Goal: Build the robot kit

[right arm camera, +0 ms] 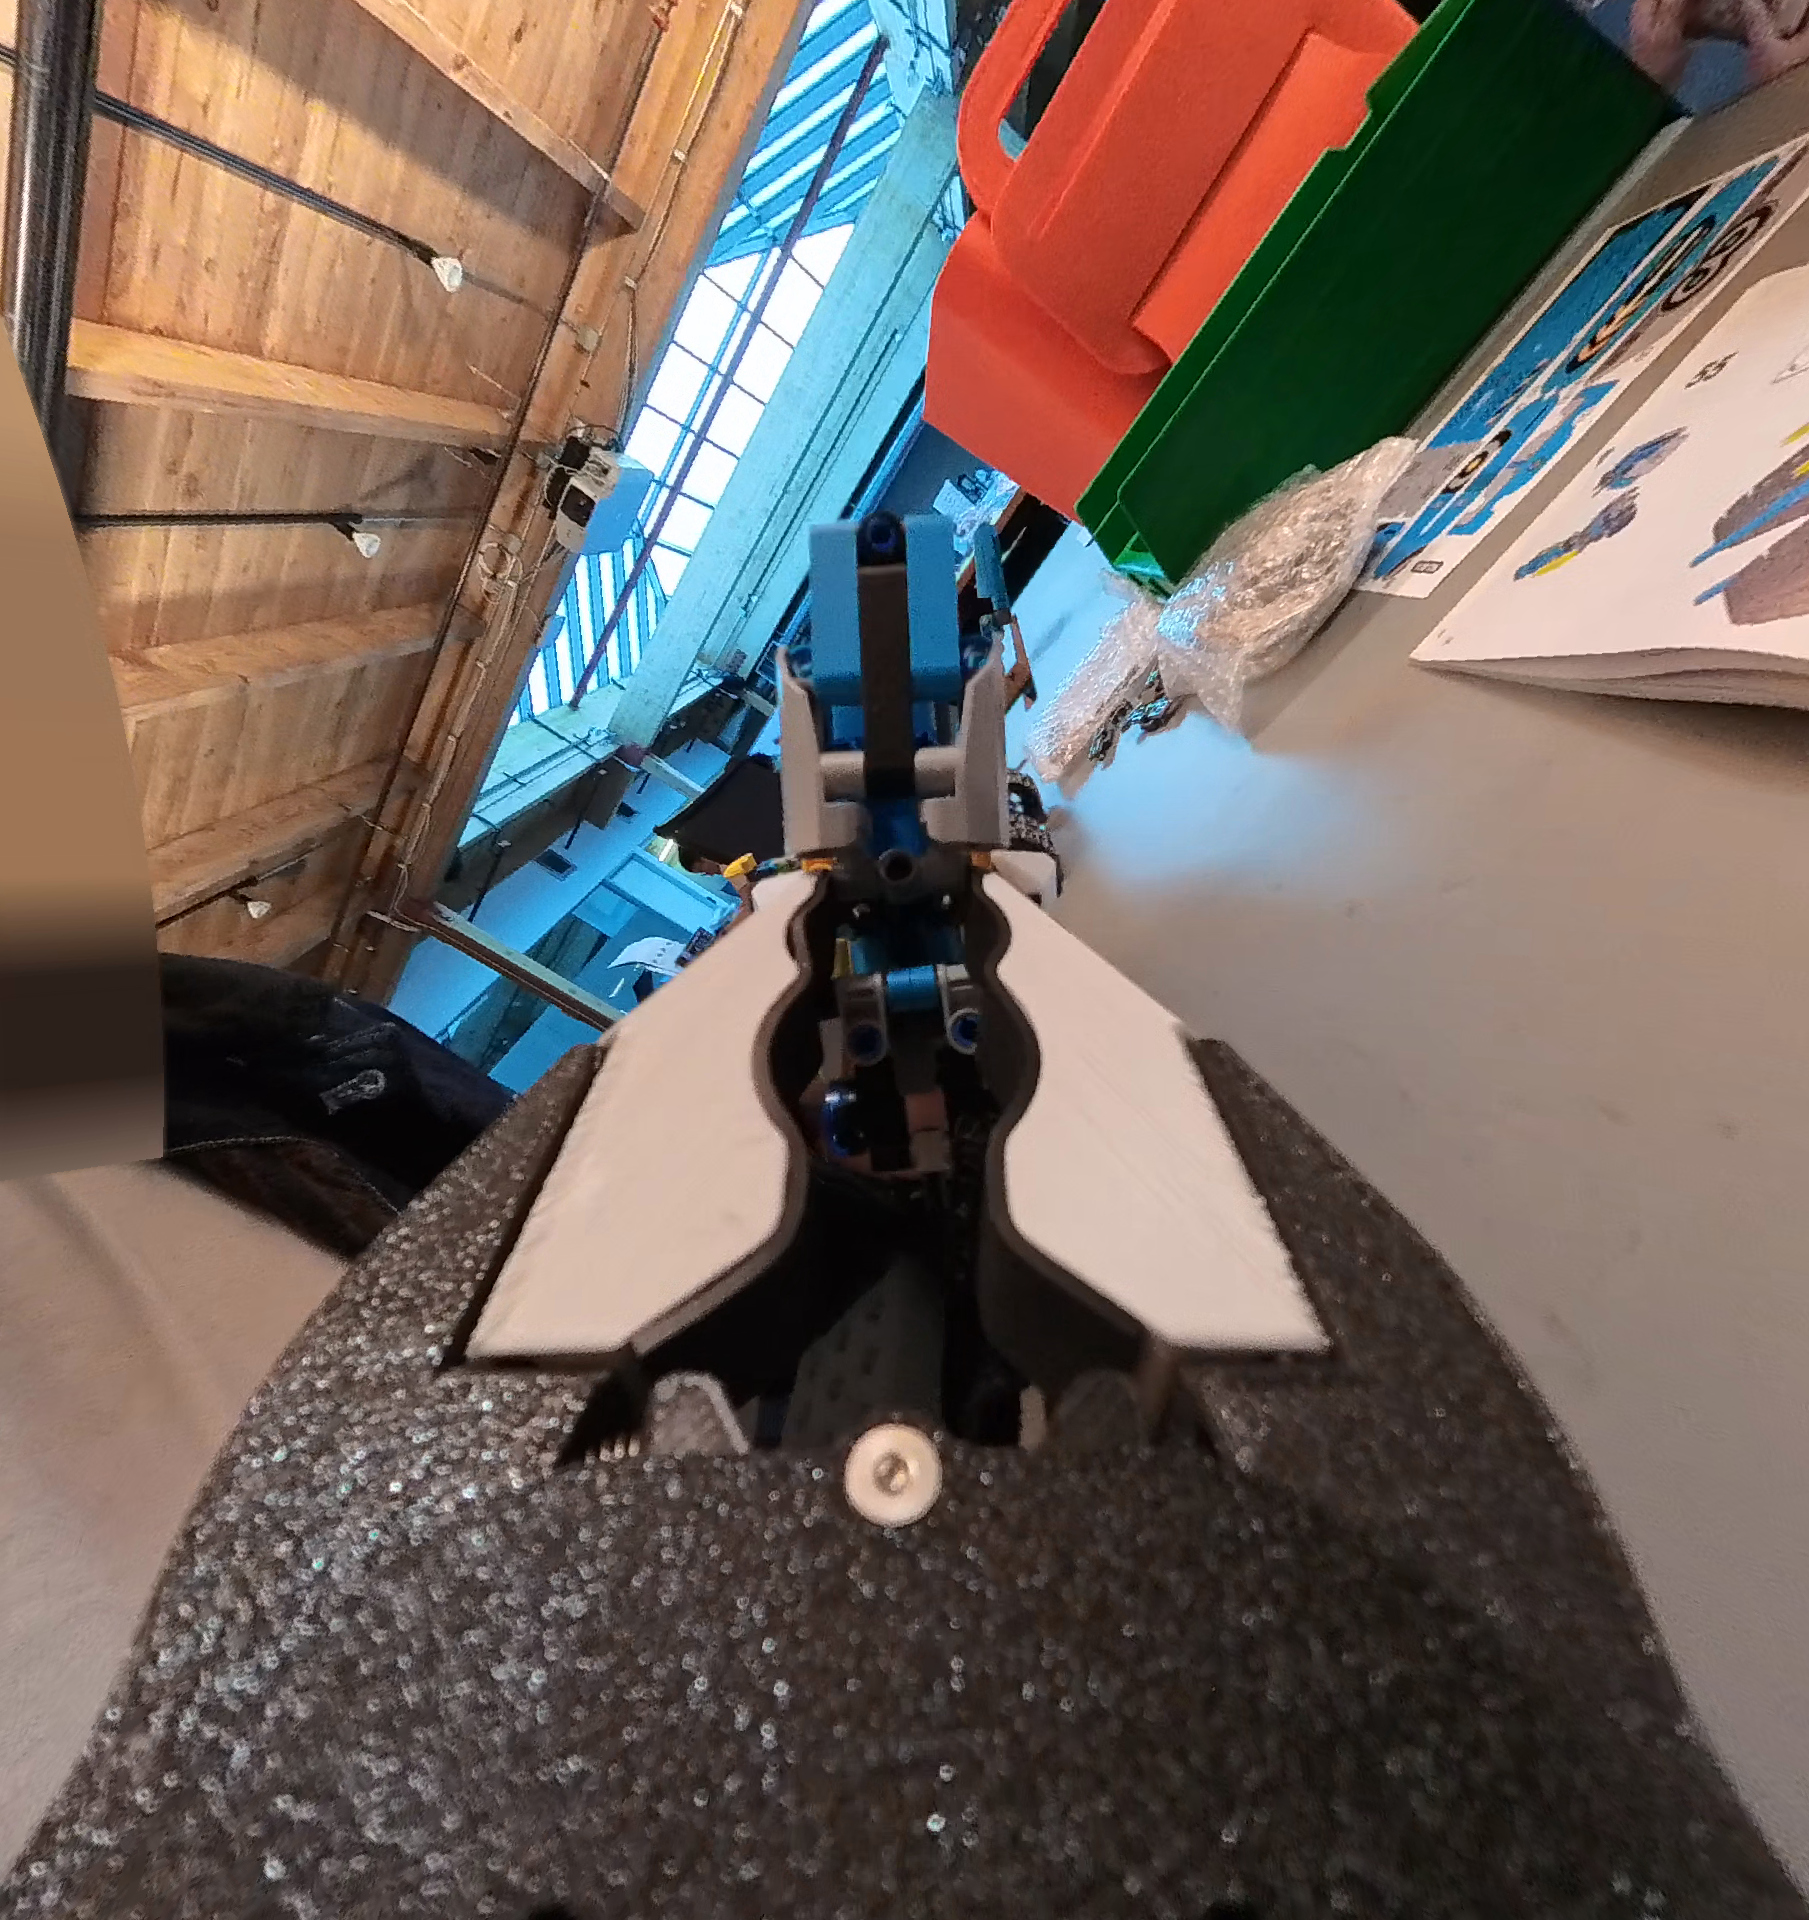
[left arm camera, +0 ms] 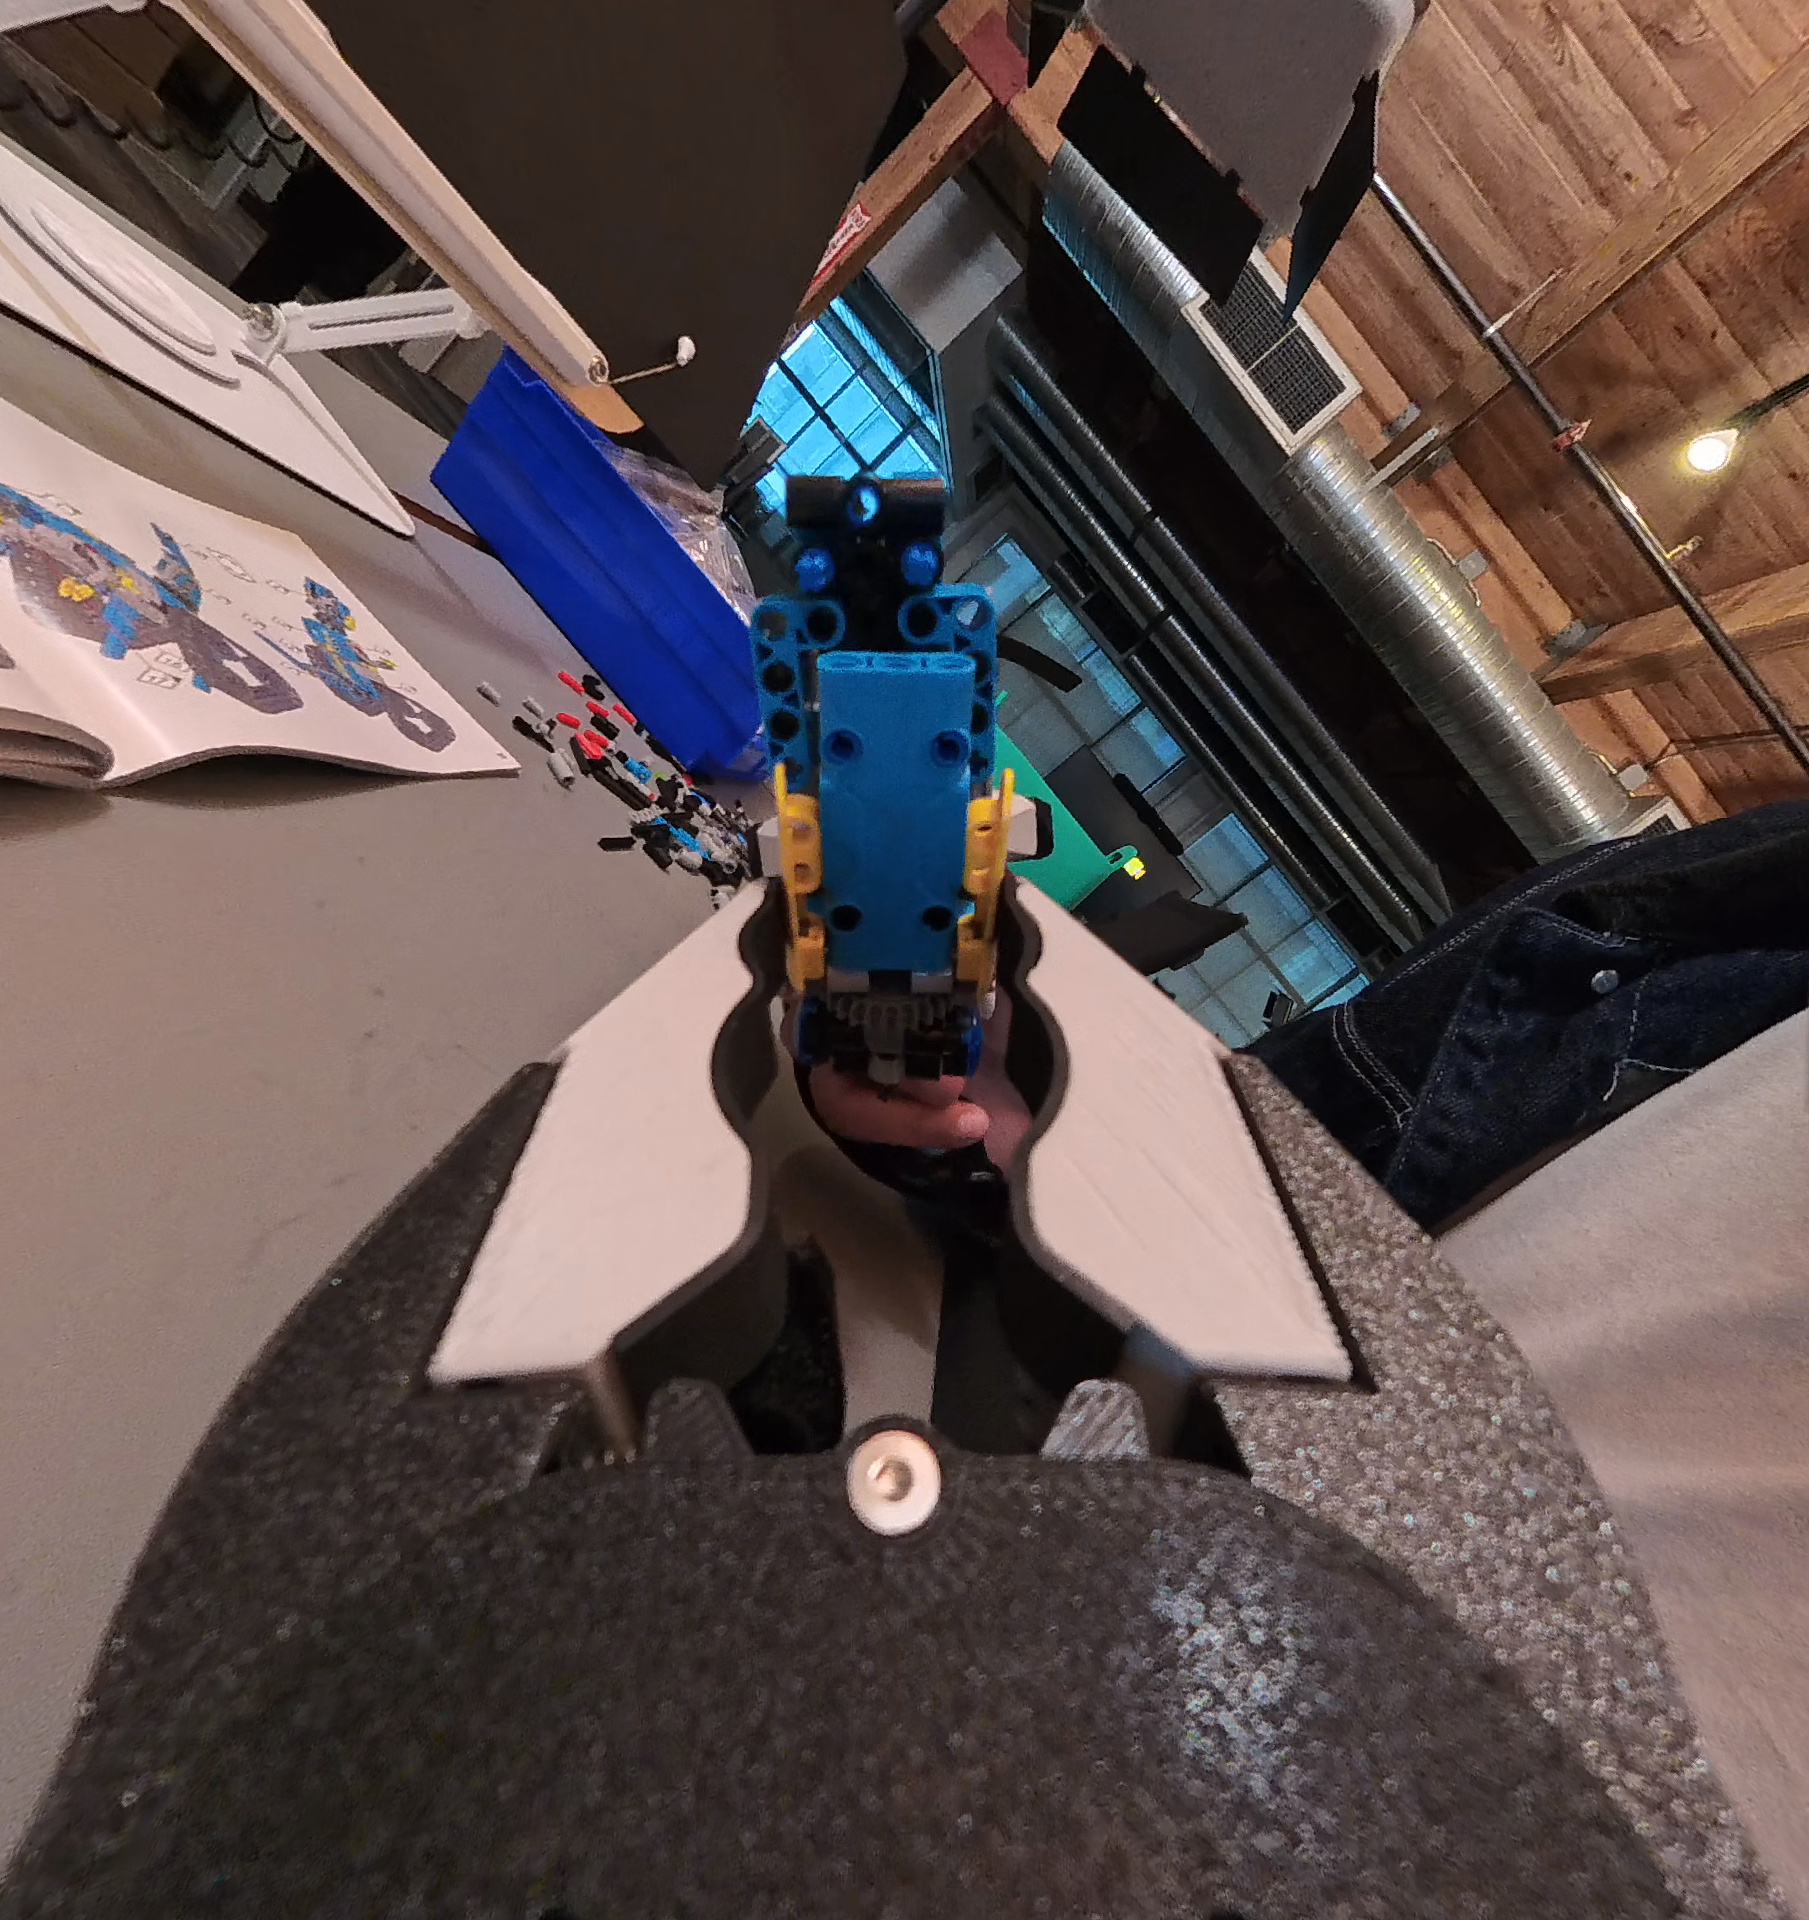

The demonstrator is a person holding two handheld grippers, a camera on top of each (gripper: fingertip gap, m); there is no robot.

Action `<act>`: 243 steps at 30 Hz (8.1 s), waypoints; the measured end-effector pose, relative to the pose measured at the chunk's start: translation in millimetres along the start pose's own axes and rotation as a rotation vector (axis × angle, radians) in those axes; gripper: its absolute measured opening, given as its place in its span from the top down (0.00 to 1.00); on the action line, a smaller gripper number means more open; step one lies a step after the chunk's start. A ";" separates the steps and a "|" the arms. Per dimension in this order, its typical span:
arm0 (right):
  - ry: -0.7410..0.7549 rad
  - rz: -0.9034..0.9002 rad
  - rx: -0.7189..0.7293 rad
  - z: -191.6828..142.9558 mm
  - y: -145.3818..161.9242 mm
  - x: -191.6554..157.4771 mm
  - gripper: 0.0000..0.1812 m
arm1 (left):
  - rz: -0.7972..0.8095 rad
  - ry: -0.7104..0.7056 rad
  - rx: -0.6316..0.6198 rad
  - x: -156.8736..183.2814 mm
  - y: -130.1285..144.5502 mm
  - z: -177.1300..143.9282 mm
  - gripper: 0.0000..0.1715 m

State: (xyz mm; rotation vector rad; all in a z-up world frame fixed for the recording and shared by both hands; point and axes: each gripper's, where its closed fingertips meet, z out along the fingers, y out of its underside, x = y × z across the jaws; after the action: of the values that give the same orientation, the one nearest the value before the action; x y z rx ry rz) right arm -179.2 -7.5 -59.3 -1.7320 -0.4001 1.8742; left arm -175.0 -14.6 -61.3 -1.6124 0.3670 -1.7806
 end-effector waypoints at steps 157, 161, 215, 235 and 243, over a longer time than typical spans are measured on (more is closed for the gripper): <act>0.008 -0.275 -0.288 -24.0 23.5 9.2 0.78 | 0.226 -0.129 -0.282 -9.8 45.3 9.9 0.76; 0.049 -0.305 -0.388 -33.2 31.6 19.5 0.78 | 0.226 -0.156 -0.285 -14.0 45.6 10.2 0.73; 0.423 -0.642 -0.178 -22.6 4.1 39.4 0.67 | 0.145 -0.268 0.055 -31.2 -14.9 -22.0 0.87; 0.057 -0.196 -0.138 -5.7 18.8 21.3 0.73 | 0.009 -0.107 0.197 -17.3 -33.0 -30.6 0.87; 0.069 -0.201 -0.184 1.3 30.2 24.1 0.64 | 0.013 -0.108 0.196 -16.8 -32.7 -30.4 0.87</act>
State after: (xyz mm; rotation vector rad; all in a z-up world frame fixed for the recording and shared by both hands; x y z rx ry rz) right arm -186.7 -17.7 -95.8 -1.7951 -0.7113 1.6746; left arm -214.2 12.5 -59.1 -1.5549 0.1479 -1.6564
